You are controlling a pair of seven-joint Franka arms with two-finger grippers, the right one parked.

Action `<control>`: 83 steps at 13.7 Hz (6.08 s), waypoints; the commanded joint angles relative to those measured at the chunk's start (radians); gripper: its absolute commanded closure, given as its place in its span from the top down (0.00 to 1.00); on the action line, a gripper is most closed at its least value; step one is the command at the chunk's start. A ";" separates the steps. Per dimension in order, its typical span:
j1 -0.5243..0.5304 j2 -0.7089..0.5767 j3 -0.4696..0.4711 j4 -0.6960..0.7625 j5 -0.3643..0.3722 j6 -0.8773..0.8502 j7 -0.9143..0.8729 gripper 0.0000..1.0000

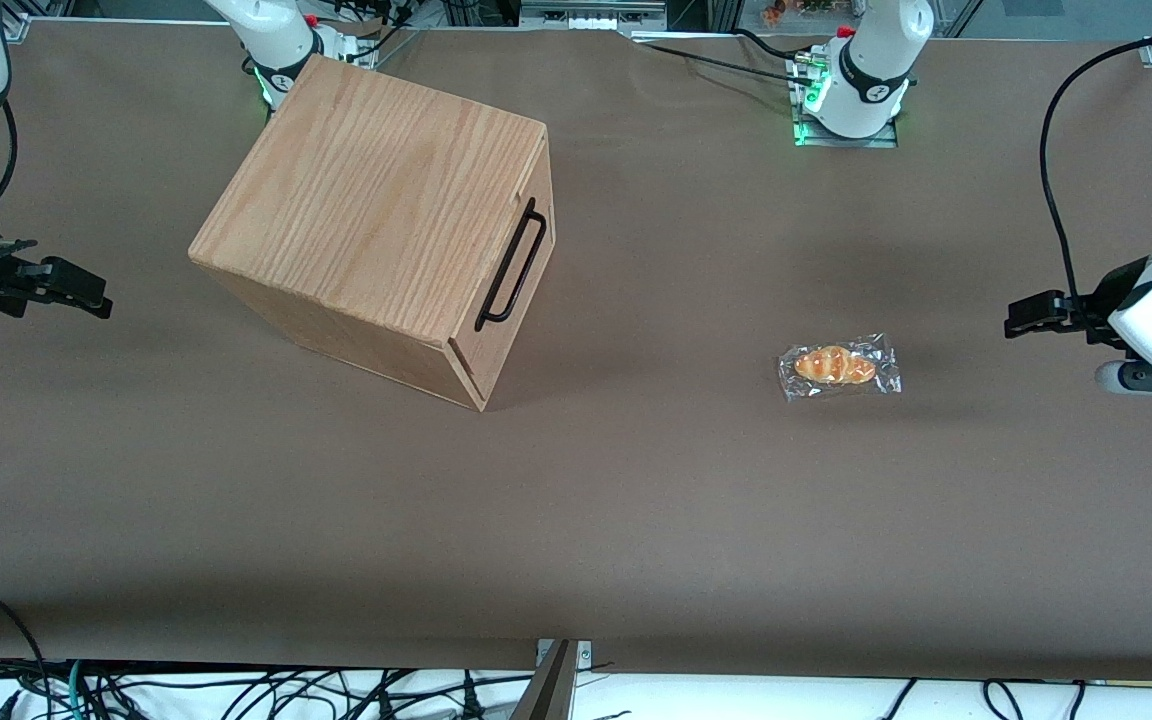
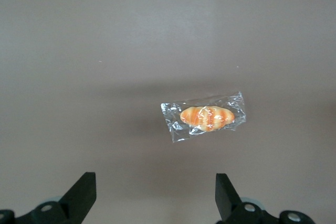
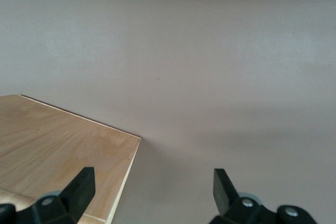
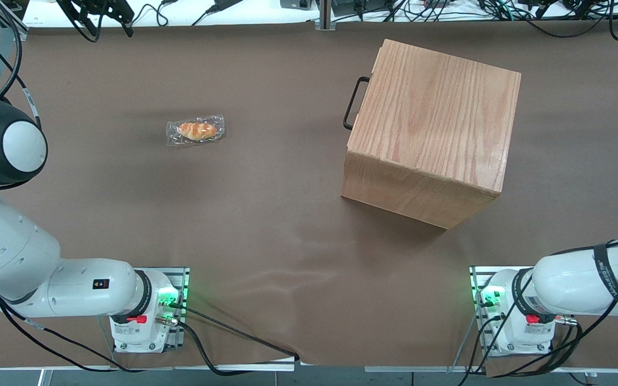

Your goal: Open top drawer with left arm

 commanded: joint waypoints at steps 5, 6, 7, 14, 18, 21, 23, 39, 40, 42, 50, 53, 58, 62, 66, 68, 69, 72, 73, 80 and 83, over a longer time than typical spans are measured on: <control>-0.009 0.000 -0.024 0.017 -0.037 -0.019 -0.044 1.00; -0.009 0.000 -0.036 0.017 -0.037 -0.019 -0.053 1.00; -0.009 0.000 -0.041 0.017 -0.037 -0.019 -0.062 1.00; 0.004 0.000 -0.047 0.017 -0.031 -0.019 -0.062 1.00; 0.005 0.000 -0.047 0.017 -0.028 -0.019 -0.061 1.00; -0.007 -0.001 -0.050 0.017 -0.037 -0.019 -0.075 1.00; -0.007 -0.001 -0.086 0.017 -0.037 -0.019 -0.117 1.00; -0.183 0.048 -0.272 0.017 -0.080 0.048 -0.581 1.00; -0.202 0.054 -0.272 0.018 -0.080 0.067 -0.607 1.00; -0.242 0.065 -0.272 0.018 -0.080 0.106 -0.673 1.00; -0.366 0.122 -0.274 0.032 -0.083 0.222 -0.796 1.00; -0.395 0.139 -0.274 0.034 -0.096 0.248 -0.796 1.00; -0.436 0.168 -0.274 0.034 -0.119 0.332 -0.822 1.00; -0.467 0.198 -0.277 0.035 -0.120 0.389 -0.823 1.00; -0.490 0.227 -0.277 0.044 -0.133 0.421 -0.820 1.00; -0.504 0.235 -0.277 0.044 -0.134 0.427 -0.820 1.00; -0.506 0.241 -0.277 0.046 -0.134 0.429 -0.817 1.00; -0.518 0.255 -0.277 0.070 -0.151 0.429 -0.805 1.00; -0.521 0.267 -0.277 0.089 -0.152 0.429 -0.793 1.00; -0.545 0.306 -0.277 0.113 -0.146 0.438 -0.765 1.00; -0.545 0.306 -0.277 0.112 -0.145 0.436 -0.747 1.00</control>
